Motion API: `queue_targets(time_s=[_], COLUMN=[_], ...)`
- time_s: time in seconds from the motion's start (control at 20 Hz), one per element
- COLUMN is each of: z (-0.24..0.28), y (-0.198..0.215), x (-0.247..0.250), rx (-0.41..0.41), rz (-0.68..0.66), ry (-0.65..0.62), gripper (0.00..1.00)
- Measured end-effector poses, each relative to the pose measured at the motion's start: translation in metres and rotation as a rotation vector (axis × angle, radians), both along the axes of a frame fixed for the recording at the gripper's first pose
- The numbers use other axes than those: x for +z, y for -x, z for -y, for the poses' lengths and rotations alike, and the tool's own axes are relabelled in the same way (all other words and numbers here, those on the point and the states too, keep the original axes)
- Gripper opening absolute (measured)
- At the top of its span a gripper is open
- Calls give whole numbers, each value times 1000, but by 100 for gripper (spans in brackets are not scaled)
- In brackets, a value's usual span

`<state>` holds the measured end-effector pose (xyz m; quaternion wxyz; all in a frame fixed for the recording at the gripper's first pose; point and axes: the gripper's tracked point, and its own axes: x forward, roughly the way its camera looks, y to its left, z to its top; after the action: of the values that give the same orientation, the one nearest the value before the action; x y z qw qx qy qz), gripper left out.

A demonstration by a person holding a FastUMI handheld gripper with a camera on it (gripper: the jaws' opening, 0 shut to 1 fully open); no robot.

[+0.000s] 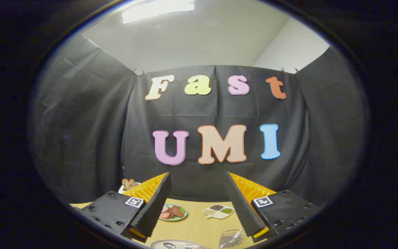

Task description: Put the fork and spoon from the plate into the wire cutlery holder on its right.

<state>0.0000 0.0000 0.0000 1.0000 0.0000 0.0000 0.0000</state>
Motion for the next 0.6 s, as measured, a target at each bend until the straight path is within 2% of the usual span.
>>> queue_targets(time_s=[0.6], z=[-6], y=[-9], x=[-5], rx=[19], rz=[-2], ry=[-10], gripper=[99])
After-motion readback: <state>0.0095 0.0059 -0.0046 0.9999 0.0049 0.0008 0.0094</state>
